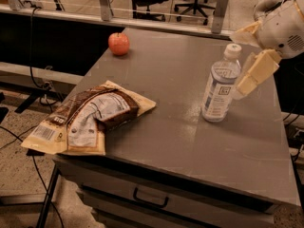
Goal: Move blue plastic bottle near brown chip bag
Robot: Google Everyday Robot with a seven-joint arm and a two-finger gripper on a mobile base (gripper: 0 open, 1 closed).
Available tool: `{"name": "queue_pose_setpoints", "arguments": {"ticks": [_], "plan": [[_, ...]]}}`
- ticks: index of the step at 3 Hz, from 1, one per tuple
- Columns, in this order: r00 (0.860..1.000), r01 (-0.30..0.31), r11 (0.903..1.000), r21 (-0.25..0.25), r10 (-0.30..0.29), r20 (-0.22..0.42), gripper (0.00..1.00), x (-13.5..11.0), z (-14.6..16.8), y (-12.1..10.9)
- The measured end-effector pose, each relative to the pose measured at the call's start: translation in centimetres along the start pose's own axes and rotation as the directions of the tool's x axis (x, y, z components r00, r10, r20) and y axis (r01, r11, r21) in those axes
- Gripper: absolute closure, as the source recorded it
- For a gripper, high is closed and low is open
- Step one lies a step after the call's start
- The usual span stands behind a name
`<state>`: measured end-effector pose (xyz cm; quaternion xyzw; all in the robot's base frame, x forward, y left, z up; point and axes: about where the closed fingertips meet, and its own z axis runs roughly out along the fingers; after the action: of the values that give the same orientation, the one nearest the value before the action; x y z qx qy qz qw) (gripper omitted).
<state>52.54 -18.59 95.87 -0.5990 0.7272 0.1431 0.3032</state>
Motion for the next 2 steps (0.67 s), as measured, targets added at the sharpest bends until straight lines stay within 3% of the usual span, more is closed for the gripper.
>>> {"name": "queue_pose_setpoints", "arguments": {"ticks": [1, 2], "plan": [[1.0, 0.0, 0.9999, -0.012, 0.0, 0.016, 0.03, -0.09, 0.56, -0.18], [1.0, 0.002, 0.9999, -0.013, -0.002, 0.017, 0.33, -0.23, 0.75, -0.19]]}}
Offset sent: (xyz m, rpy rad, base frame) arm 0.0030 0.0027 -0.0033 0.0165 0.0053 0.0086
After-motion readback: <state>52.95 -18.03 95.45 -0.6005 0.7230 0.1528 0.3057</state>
